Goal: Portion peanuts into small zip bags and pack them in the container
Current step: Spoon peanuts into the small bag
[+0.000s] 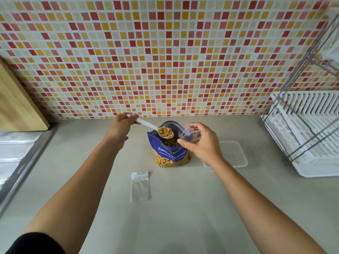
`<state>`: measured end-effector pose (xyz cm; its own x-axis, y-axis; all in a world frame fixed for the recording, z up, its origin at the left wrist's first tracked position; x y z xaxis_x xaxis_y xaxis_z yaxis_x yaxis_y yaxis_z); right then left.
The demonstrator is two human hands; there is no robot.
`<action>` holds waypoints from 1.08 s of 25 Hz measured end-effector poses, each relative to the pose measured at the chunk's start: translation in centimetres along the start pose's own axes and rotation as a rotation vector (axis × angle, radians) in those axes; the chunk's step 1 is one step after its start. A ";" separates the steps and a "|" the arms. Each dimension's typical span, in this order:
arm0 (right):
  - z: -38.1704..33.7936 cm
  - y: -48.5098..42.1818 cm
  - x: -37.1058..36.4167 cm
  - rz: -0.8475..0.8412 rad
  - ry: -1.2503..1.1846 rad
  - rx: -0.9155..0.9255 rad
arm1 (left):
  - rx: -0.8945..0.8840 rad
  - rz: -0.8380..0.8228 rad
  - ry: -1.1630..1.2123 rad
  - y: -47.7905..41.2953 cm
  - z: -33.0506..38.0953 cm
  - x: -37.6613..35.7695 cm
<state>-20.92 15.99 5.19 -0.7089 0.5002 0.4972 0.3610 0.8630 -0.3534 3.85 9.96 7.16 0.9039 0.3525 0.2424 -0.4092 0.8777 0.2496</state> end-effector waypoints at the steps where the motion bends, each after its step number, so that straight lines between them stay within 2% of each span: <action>1: -0.2 0.0 0.0 0.002 0.034 0.024 | 0.006 0.015 0.012 0.0 0.4 0.3; 5: -1.0 -0.1 -0.3 0.014 0.099 0.077 | -0.018 0.044 0.049 0.3 2.6 0.6; 8: -1.8 -0.1 -0.8 0.010 0.079 0.083 | -0.108 0.007 0.001 1.1 4.5 -0.3; 10: -2.2 0.1 -1.0 0.020 0.044 0.071 | -0.237 -0.011 -0.068 2.0 6.1 -1.2; 13: -2.3 0.1 -1.2 0.043 0.005 0.042 | -0.521 -0.038 -0.179 3.9 8.4 -2.2; 15: -2.3 0.2 -1.2 0.043 -0.008 0.021 | -0.725 -0.035 -0.289 5.3 9.8 -2.5; 17: -2.3 0.2 -1.1 0.046 -0.012 0.010 | -0.844 0.002 -0.334 6.0 11.1 -2.4; 19: -2.2 0.3 -1.0 0.057 -0.010 0.000 | -0.818 0.083 -0.294 5.4 11.7 -1.5; 22: -1.7 0.2 -0.3 0.105 -0.032 -0.047 | -0.608 0.171 -0.216 3.1 10.0 -0.5; 25: -1.8 0.3 0.7 0.145 -0.049 -0.083 | -0.498 0.026 -0.358 2.6 5.7 -2.6; 27: -2.0 0.4 1.3 0.163 -0.052 -0.086 | -0.519 -0.105 -0.535 2.7 2.7 -4.3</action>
<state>-20.48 17.13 7.27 -0.6662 0.6316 0.3967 0.5226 0.7748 -0.3559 -1.53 9.97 9.29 0.6966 0.1683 0.6975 -0.0928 0.9851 -0.1450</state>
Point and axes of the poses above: each hand's wrist, its own y-axis away from the middle knuckle, its own x-axis out of the back of the hand, z = x × y, the point moved 6 cm from there along -y, towards the middle knuckle, and after that the axes turned 15 degrees about z, right-handed, at the moved point
